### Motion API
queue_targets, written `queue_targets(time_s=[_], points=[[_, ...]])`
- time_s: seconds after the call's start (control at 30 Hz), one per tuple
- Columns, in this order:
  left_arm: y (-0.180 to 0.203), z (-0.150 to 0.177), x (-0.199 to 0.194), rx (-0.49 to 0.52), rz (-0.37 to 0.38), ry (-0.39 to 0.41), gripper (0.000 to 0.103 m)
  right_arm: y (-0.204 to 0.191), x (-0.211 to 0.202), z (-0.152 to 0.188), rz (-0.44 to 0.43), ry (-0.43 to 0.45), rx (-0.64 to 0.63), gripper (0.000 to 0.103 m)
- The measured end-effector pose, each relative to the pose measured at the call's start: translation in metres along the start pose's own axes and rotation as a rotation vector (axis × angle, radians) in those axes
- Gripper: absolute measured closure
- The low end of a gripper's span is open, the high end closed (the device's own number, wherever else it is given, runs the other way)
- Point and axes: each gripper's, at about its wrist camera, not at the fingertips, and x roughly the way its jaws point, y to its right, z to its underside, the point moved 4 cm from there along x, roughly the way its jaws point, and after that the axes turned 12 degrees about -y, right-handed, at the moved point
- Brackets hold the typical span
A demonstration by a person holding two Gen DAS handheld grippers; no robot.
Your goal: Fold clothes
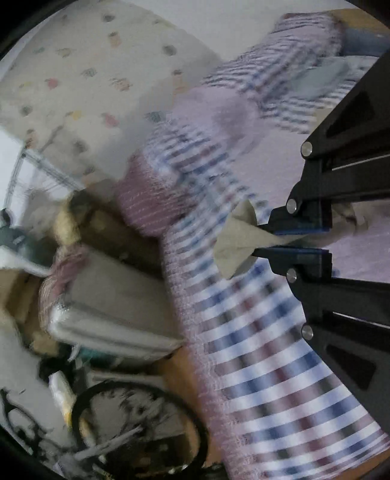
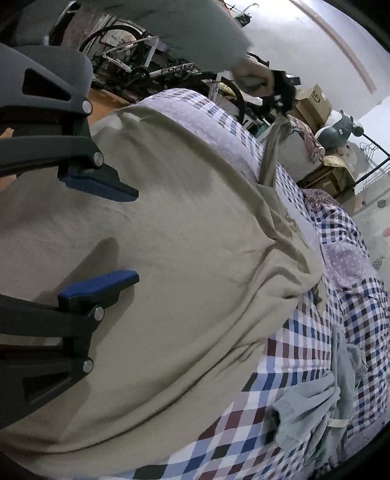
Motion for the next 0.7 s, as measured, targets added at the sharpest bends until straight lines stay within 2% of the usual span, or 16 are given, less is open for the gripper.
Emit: queue_targets(time_s=[0.13,0.2,0.23,0.27,0.3,0.33,0.37,0.4,0.43,0.5,0.6,0.7], points=[[-0.042,-0.028,-0.008,-0.104,-0.045,0.062,0.097,0.001,0.0,-0.004,0.006,0.0,0.002,0.052],[-0.057,-0.025,0.003,-0.113,-0.085,0.04,0.097,0.001,0.0,-0.004,0.006,-0.001,0.001,0.052],[-0.065,-0.021,0.01,-0.126,-0.079,0.013,0.095,0.001,0.001,-0.005,0.005,-0.003,0.001,0.052],[-0.076,-0.014,0.016,-0.158,-0.046,-0.032,0.093,0.001,0.0,-0.005,0.004,-0.004,0.002,0.052],[-0.086,-0.007,0.023,-0.189,-0.013,-0.078,0.084,0.001,-0.001,-0.005,0.003,-0.003,0.004,0.052],[-0.097,0.002,0.027,-0.222,0.019,-0.118,0.063,0.001,-0.002,-0.005,0.001,0.0,0.004,0.052],[-0.104,0.013,0.027,-0.249,0.047,-0.138,0.051,0.0,-0.006,-0.006,-0.003,0.006,0.003,0.052],[-0.107,0.023,0.022,-0.257,0.069,-0.139,0.033,-0.001,-0.009,-0.006,-0.01,0.014,0.003,0.052],[-0.109,0.033,0.018,-0.266,0.091,-0.139,0.024,-0.002,-0.013,-0.007,-0.018,0.022,0.003,0.052],[-0.106,0.053,0.005,-0.273,0.16,-0.139,0.02,-0.004,-0.024,-0.009,-0.031,0.044,0.003,0.051],[-0.083,0.093,-0.014,-0.259,0.309,-0.162,0.02,-0.004,-0.044,-0.012,-0.056,0.089,0.012,0.05],[-0.028,0.144,-0.033,-0.136,0.436,-0.193,0.019,-0.002,-0.061,-0.014,-0.041,0.127,0.024,0.048]])
